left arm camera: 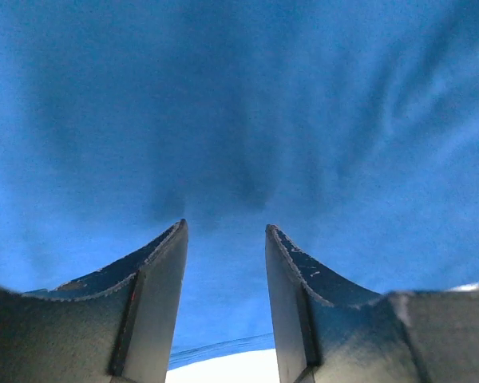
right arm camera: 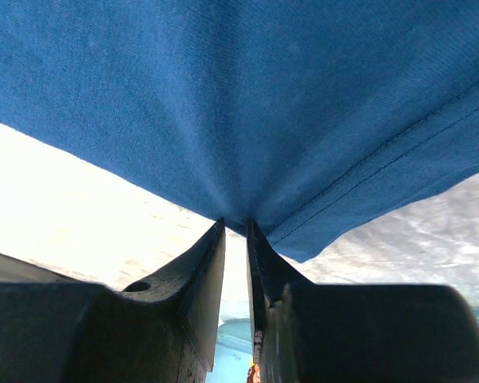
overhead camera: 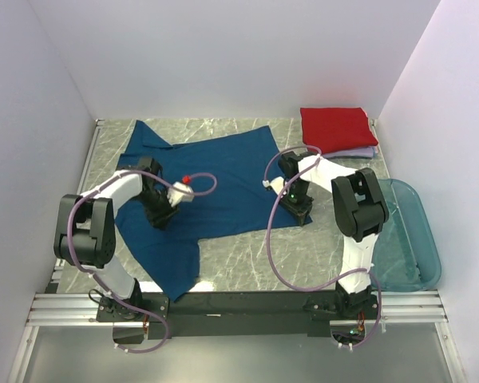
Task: Fold and stack the t-shirts
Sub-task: Flatten the tshirt out
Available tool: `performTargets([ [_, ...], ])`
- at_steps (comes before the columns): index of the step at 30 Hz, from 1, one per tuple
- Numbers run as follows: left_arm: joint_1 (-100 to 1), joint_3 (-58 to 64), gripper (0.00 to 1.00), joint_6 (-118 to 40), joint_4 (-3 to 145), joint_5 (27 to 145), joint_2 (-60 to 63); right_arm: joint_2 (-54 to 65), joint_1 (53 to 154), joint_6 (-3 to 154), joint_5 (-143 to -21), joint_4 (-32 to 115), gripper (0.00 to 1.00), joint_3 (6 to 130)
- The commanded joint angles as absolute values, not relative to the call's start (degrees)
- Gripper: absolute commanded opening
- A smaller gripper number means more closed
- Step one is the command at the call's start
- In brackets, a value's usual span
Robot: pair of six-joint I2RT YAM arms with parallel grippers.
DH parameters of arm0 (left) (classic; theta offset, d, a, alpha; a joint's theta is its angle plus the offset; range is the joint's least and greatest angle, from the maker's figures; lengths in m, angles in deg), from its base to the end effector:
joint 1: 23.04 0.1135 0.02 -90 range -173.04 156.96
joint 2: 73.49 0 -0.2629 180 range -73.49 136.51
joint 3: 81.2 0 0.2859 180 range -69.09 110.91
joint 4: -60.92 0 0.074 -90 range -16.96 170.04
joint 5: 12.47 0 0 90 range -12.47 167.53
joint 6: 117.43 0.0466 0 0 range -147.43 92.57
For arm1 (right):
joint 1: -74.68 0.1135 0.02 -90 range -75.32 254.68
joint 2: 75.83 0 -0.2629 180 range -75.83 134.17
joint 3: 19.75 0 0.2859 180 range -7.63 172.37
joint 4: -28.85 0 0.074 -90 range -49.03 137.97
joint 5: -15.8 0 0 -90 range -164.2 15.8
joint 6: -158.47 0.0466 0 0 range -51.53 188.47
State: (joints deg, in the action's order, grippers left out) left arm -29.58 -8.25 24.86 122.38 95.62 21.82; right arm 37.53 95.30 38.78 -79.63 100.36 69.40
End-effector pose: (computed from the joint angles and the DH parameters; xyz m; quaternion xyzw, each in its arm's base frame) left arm 0.3177 -0.0510 0.1489 0.4917 0.8548 -0.1239 0.1101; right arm 0.3475 0.1355 0.1178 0.4219 -0.9040 -0.0511 0.0459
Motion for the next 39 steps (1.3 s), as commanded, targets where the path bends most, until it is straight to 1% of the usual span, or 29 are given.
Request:
performTargets([
  [1, -30.94, -12.74, 0.49, 29.25, 124.36, 94.76, 19.51, 34.3, 94.81, 38.5, -79.56, 100.73, 0.24, 67.17],
  [9, -34.28, -17.58, 0.48, 35.93, 132.88, 94.14, 14.77, 29.65, 96.12, 36.49, -81.84, 103.8, 0.26, 62.33],
  [11, -34.02, -15.32, 0.48, 36.91, 134.64, 95.8, 14.06, 29.12, 95.95, 34.9, -83.33, 105.29, 0.28, 64.16],
  [13, -32.97, -11.37, 0.49, 35.69, 137.1, 99.83, 14.66, 29.81, 95.17, 34.03, -85.34, 106.53, 0.35, 67.93],
  [14, -30.97, -5.51, 0.5, 34.81, 137.98, 102.03, 15.36, 30.51, 94.55, 34.19, -86.58, 108.19, 0.37, 74.31],
  [15, -29.55, -2.06, 0.53, 34.01, 139.38, 104.14, 17.63, 32.78, 92.54, 34.54, -88.51, 109.16, 0.43, 78.46],
  [16, -28.15, 1.8, 0.54, 31.92, 140.0, 108.95, 19.14, 34.28, 91.57, 35.68, -92.44, 110.21, 0.46, 82.85],
  [17, -25.35, 9.67, 0.57, 30.5, 140.45, 111.0, 20.89, 36.13, 90.69, 36.21, -94.22, 112.14, 0.49, 92.12],
  [18, -24.1, 13.49, 0.59, 28.84, 140.54, 112.93, 24.48, 39.89, 89.55, 36.83, -95.2, 112.77, 0.56, 96.82],
  [19, -23.22, 17.18, 0.6, 24.56, 139.23, 116.34, 26.25, 41.84, 89.36, 38.66, -95.9, 112.77, 0.57, 105.4],
  [20, -20.34, 23.05, 0.61, 21.64, 137.65, 117.16, 27.84, 43.68, 89.27, 39.46, -95.65, 111.73, 0.57, 109.66],
  [21, -19.44, 25.46, 0.64, 18.57, 135.37, 117.78, 30.38, 47.1, 89.18, 40.51, -95.21, 110.59, 0.58, 113.53],
  [22, -18.48, 27.48, 0.65, 12.45, 130.48, 117.87, 31.53, 48.87, 89.27, 43.13, -94.16, 109.1, 0.58, 120.09],
  [24, -16.45, 31.27, 0.67, 5.48, 123.69, 115.86, 34.16, 53.6, 89.27, 46.14, -89.86, 103.21, 0.58, 125.41],
  [25, -15.75, 32.24, 0.67, -0.39, 121.14, 115.07, 35.22, 54.94, 89.18, 47.45, -88.54, 101.11, 0.58, 127.26],
  [26, -14.35, 34.77, 0.68, -3.06, 116.94, 114.1, 36.28, 56.78, 89.18, 48.08, -85.39, 95.86, 0.58, 128.85],
  [28, -13.02, 37.33, 0.67, -10.42, 114.09, 113.66, 39.88, 57.59, 89.18, 50.35, -82.04, 89.34, 0.58, 127.9],
  [29, -11.8, 40.05, 0.68, -12.47, 112.86, 113.48, 41.11, 57.85, 89.1, 50.54, -80.8, 83.65, 0.58, 126.33],
  [30, -11.26, 41.12, 0.67, -14.32, 112.5, 113.82, 43.47, 58.38, 89.18, 50.54, -79.57, 81.51, 0.59, 125.88],
  [31, -10.65, 42.43, 0.67, -16.42, 113.2, 114.61, 44.71, 58.82, 89.1, 50.02, -79.74, 80.35, 0.59, 126.57],
  [33, -10.73, 45.87, 0.64, -14.26, 118.96, 118.46, 47.44, 61.01, 89.18, 48.97, -81.83, 81.91, 0.58, 129.11],
  [34, -10.99, 45.26, 0.64, -12.59, 119.44, 119.53, 47.36, 61.54, 89.27, 47.83, -83.41, 83.66, 0.58, 130.34],
  [36, -12.04, 39.04, 0.64, -10.22, 119.01, 120.51, 44.49, 60.06, 89.27, 46.24, -87.01, 87.89, 0.57, 129.14],
  [39, -13.89, 29.99, 0.64, -6.69, 117.87, 116.47, 40.18, 54.26, 89.36, 42.91, -91.59, 89.57, 0.55, 118.34],
])
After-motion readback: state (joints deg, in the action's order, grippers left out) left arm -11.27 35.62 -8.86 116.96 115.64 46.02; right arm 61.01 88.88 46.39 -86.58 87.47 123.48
